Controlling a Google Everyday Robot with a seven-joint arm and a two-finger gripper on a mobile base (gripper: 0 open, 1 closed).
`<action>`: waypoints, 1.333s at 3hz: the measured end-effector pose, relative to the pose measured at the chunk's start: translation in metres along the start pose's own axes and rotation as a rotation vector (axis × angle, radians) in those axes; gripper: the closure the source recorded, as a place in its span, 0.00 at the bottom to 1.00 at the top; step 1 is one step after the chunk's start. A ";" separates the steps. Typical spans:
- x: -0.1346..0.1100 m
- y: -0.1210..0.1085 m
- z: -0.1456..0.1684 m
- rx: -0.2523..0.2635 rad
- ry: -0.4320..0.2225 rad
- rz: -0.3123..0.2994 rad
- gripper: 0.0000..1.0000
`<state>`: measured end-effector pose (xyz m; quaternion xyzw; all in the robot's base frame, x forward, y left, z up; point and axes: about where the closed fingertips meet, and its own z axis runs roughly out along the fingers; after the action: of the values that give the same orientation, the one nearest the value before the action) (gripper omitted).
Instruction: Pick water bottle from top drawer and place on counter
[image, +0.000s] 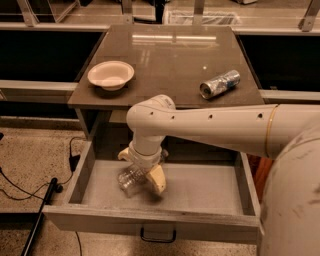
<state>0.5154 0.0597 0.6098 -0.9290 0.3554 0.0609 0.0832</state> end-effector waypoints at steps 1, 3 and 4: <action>0.002 0.000 0.014 -0.036 -0.019 -0.013 0.17; 0.006 0.001 -0.015 0.008 -0.062 0.007 0.64; 0.009 0.015 -0.075 0.107 -0.042 0.063 0.87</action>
Offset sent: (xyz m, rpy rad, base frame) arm 0.0065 -0.0056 -0.0117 0.0148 0.0757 0.0142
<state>0.5164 0.0279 0.6797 -0.9102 0.3853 0.0638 0.1380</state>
